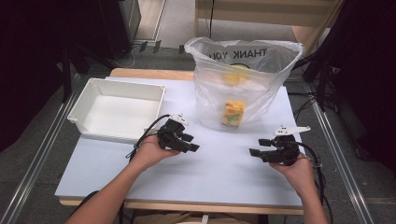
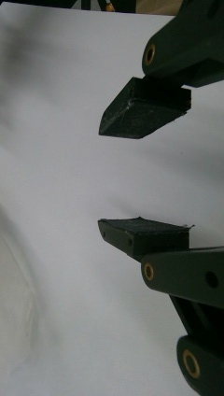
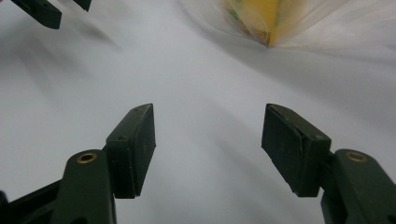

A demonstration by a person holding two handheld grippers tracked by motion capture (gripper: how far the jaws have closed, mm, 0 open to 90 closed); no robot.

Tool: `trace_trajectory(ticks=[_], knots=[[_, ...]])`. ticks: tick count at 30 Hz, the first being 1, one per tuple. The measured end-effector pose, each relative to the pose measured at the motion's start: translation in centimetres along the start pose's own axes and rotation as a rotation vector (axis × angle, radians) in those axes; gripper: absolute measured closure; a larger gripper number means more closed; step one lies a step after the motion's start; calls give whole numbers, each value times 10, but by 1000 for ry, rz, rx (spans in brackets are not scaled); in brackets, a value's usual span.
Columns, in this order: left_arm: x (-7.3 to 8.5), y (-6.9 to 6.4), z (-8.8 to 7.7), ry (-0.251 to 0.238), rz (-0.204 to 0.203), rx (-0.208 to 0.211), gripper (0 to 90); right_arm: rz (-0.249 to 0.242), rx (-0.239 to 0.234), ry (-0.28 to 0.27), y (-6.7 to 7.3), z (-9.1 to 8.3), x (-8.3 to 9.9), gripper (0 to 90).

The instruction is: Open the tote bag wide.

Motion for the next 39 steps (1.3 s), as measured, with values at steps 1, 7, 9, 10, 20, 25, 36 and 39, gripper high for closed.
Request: trace_trajectory(ticks=[1,7,9,10,20,25,36,39], knots=[[0,0,0,1,1,0,488,6,-8,4,-1,0,0,360],[0,0,0,5,-5,4,494,-3,10,-4,-1,-2,0,382],[0,0,0,4,-7,5,496,-3,11,-3,-1,-2,0,387],[0,-1,0,2,-13,7,496,-3,11,-4,-1,-3,0,389],[0,0,0,2,-19,10,494,6,14,-8,-2,-5,0,419],[0,1,0,4,-18,9,494,3,17,2,-2,-4,1,424],[-1,4,-3,-9,-28,14,480,13,8,11,-1,-3,1,419],[-2,5,-4,-20,-35,15,474,9,7,11,-1,-3,1,421]])
Point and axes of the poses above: each handheld gripper's, and its own axes: z roughly forward along the jaws, x roughly out of its underside, y roughly to its left, the point moved 8 cm from there along z, roughly forward along the jaws, and after that the axes turned 14 degrees about y, right-handed, at the moved point
